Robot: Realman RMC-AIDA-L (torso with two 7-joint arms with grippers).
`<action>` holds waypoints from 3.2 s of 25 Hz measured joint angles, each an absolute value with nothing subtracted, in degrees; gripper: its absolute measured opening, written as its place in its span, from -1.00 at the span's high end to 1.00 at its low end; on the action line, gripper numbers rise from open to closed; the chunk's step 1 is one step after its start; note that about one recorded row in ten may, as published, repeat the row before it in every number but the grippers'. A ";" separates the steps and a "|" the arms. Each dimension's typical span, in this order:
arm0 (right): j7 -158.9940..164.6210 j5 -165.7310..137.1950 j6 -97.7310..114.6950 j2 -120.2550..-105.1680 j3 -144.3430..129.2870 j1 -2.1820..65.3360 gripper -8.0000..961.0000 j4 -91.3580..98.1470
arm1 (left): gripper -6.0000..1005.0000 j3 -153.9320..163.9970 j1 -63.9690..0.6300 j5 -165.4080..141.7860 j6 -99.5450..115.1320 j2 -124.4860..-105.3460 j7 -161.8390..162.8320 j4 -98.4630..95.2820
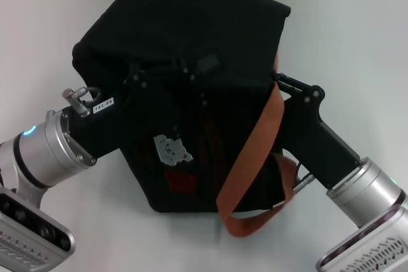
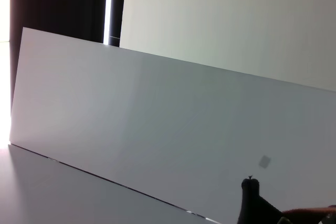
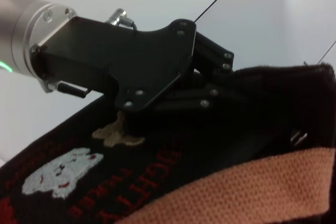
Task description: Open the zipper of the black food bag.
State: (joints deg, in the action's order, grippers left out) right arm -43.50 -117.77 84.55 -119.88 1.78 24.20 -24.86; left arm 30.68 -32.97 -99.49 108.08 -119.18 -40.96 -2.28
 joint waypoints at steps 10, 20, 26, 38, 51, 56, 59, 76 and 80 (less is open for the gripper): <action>-43.86 -118.07 84.28 -119.88 1.78 24.29 0.51 -25.12 | 0.71 30.68 -32.96 -99.51 108.07 -119.18 -40.95 -2.29; -44.71 -118.16 83.99 -119.88 2.21 24.25 0.88 -25.42 | 0.71 30.68 -32.87 -99.56 107.98 -119.18 -40.96 -2.28; -46.62 -117.88 83.07 -119.88 2.33 21.38 0.99 -25.66 | 0.70 30.51 -32.99 -99.60 107.86 -119.18 -40.56 -1.88; -42.66 -117.86 89.74 -119.88 1.88 7.64 0.99 -22.39 | 0.69 28.32 -33.45 -99.07 107.10 -119.16 -37.24 -0.27; -4.35 -116.64 111.20 -119.48 2.44 8.21 0.44 -13.38 | 0.68 12.00 -21.87 -99.17 97.57 -119.18 -10.23 12.92; 15.52 -119.33 114.03 -119.44 -5.76 12.94 -0.30 -4.88 | 0.68 17.16 -21.58 -99.61 91.39 -119.19 -2.68 16.72; 16.40 -119.88 114.08 -119.41 -8.17 13.85 -0.34 -4.17 | 0.68 17.86 -22.94 -99.88 88.08 -119.18 -2.52 19.02; 31.12 -121.34 114.60 -119.18 -13.30 15.16 -0.44 9.49 | 0.24 16.66 -24.44 -111.57 98.51 -118.64 21.11 1.35; 33.60 -122.07 114.63 -119.18 -13.50 15.84 -0.45 11.30 | -0.34 17.03 -22.90 -115.68 106.70 -118.42 28.71 -9.60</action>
